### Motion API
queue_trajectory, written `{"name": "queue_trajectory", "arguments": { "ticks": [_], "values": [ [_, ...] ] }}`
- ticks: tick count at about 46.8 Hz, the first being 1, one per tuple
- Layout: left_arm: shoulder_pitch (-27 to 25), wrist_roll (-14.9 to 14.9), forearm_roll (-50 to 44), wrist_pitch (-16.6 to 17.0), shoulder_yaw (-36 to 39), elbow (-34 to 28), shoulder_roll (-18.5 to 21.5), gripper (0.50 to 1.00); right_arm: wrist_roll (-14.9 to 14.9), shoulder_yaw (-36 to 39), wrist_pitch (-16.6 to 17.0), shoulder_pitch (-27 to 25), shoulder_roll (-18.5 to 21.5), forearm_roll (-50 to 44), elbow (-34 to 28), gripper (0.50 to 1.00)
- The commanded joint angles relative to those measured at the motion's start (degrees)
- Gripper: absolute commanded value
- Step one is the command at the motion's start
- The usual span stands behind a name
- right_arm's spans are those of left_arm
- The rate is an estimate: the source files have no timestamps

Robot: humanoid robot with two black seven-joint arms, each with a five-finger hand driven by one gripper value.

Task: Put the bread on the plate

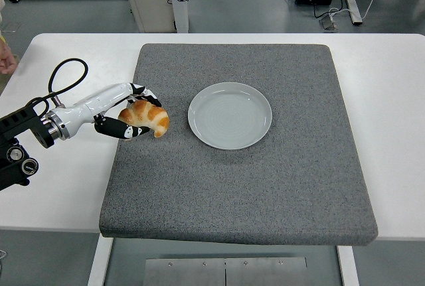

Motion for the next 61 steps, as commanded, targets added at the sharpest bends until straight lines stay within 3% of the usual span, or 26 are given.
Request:
{"name": "queue_trajectory", "arguments": {
  "ticks": [1, 16, 33, 40, 50, 61],
  "values": [
    [-2.75, 0.12, -1.11, -1.69, -0.13, -0.01, 1.48, 0.500, -0.01, 0.00, -0.03, 0.00, 0.00, 0.00, -0.02, 1.000],
    [-14.36, 0.47, -5.60, -8.72, -0.04, 0.16, 6.14, 0.500, -0.01, 0.00, -0.03, 0.00, 0.00, 0.00, -0.02, 1.000],
    [-23.94, 1.00, -7.88, -14.09, 0.49, 2.53, 6.58, 0.500, -0.01, 0.00, 0.06, 0.00, 0.00, 0.00, 0.07, 1.000],
    [-25.35, 1.00, -7.88, -14.44, 0.75, 4.20, 5.97, 0.500, -0.01, 0.00, -0.03, 0.00, 0.00, 0.00, 0.07, 1.000],
    [-27.46, 1.00, -7.79, -14.53, 0.84, 5.69, 3.42, 0.500, -0.01, 0.00, 0.06, 0.00, 0.00, 0.00, -0.02, 1.000],
    [-28.86, 1.00, -6.91, -14.62, 1.45, 10.70, -5.10, 0.500, -0.01, 0.00, 0.06, 0.00, 0.00, 0.00, -0.02, 1.000]
  ]
}}
